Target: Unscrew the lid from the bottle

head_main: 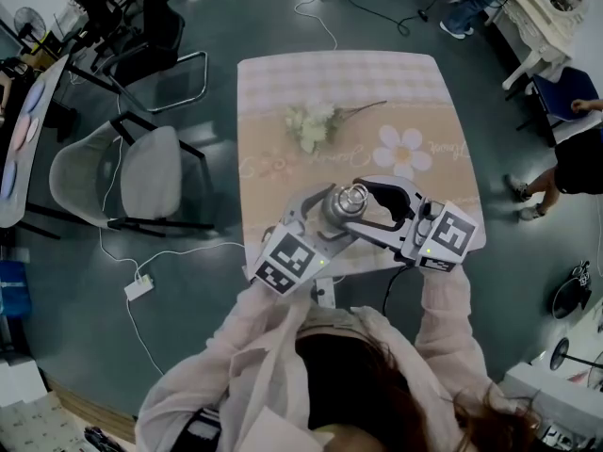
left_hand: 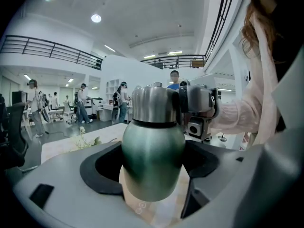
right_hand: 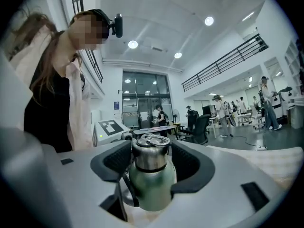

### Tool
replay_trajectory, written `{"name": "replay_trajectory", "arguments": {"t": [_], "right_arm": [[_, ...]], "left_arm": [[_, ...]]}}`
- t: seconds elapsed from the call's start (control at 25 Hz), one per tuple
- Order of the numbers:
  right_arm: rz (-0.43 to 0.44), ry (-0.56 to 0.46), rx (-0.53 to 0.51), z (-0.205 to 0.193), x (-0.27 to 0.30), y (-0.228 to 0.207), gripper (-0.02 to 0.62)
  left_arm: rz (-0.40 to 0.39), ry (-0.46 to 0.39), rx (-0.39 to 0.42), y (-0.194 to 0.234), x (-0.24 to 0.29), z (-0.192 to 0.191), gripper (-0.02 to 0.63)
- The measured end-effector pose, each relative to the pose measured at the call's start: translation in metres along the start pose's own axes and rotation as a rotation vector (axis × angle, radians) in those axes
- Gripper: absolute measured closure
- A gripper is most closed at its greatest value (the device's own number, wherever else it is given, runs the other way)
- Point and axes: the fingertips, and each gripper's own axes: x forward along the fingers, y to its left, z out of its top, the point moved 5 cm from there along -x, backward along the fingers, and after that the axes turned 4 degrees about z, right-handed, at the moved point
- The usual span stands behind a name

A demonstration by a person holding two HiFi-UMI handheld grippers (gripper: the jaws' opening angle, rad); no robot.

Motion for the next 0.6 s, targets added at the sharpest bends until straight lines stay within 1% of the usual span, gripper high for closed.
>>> {"name": "replay_trajectory", "arguments": {"t": [0.04, 0.12, 0.16, 0.32, 0.44, 0.6], "right_arm": [[-0.025, -0.015, 0.002, 0.002, -0.001, -0.001, 0.309], [-0.091, -0.042, 0.004, 0.006, -0.003, -0.001, 0.243], [-0.139, -0.054, 0.001, 0.008, -0.004, -0.001, 0.232], [-0.372, -0.114, -0.007, 0.013, -0.01, 0.003, 0.227], [-0.482, -0.117, 0.008, 0.012, -0.009, 0.01, 0.227], [-0.627, -0.119, 0.061, 0.009, -0.006, 0.019, 0.232]], "left_arm": [[0.008, -0.004, -0.004, 0.002, 0.0, 0.001, 0.227], [0.026, -0.01, -0.013, 0.005, -0.001, 0.002, 0.227], [0.035, -0.014, -0.021, 0.006, -0.002, 0.002, 0.227], [0.061, -0.029, -0.051, 0.01, -0.001, 0.004, 0.227], [0.057, -0.03, -0.042, 0.01, 0.001, 0.006, 0.227], [0.066, -0.028, -0.029, 0.007, 0.002, 0.008, 0.227]]}}
